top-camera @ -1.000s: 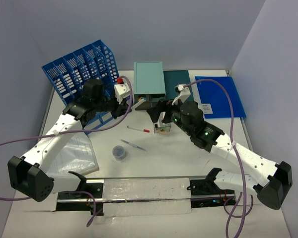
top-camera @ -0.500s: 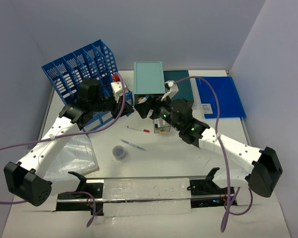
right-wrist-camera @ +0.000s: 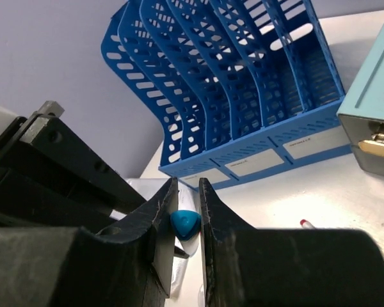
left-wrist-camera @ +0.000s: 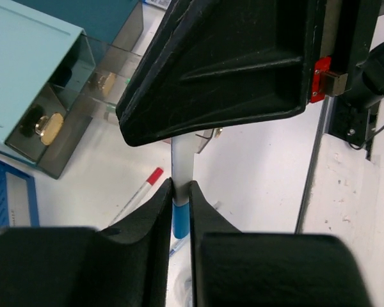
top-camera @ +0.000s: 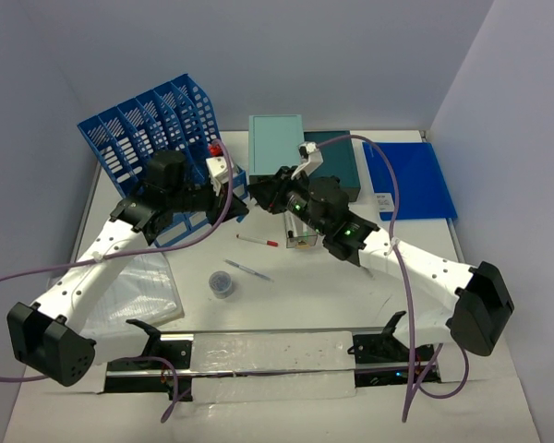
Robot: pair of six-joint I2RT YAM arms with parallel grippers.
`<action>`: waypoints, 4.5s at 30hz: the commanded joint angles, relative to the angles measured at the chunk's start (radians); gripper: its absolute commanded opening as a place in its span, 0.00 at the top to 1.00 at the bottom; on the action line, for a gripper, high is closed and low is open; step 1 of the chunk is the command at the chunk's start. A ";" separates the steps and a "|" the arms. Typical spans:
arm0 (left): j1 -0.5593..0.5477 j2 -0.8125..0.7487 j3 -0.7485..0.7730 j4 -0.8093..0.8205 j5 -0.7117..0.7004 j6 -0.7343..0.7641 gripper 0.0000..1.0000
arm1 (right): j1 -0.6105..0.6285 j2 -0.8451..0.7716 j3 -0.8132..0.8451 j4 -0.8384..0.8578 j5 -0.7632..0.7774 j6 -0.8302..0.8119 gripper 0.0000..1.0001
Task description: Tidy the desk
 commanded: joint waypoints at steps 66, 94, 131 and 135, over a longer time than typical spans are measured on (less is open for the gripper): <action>-0.094 0.646 0.023 0.046 -0.339 0.609 0.25 | -0.136 -0.038 0.141 -0.769 0.326 -0.260 0.23; -0.073 0.474 -0.086 -0.045 -0.359 0.436 1.00 | -0.138 -0.130 0.090 -0.748 0.292 -0.229 0.23; 0.056 -0.105 -0.001 0.017 0.051 -0.089 1.00 | 0.040 -0.031 0.046 -0.014 -0.020 0.056 0.15; 0.056 -0.126 -0.020 0.048 0.049 -0.102 1.00 | 0.043 0.006 0.055 0.005 -0.039 0.080 0.19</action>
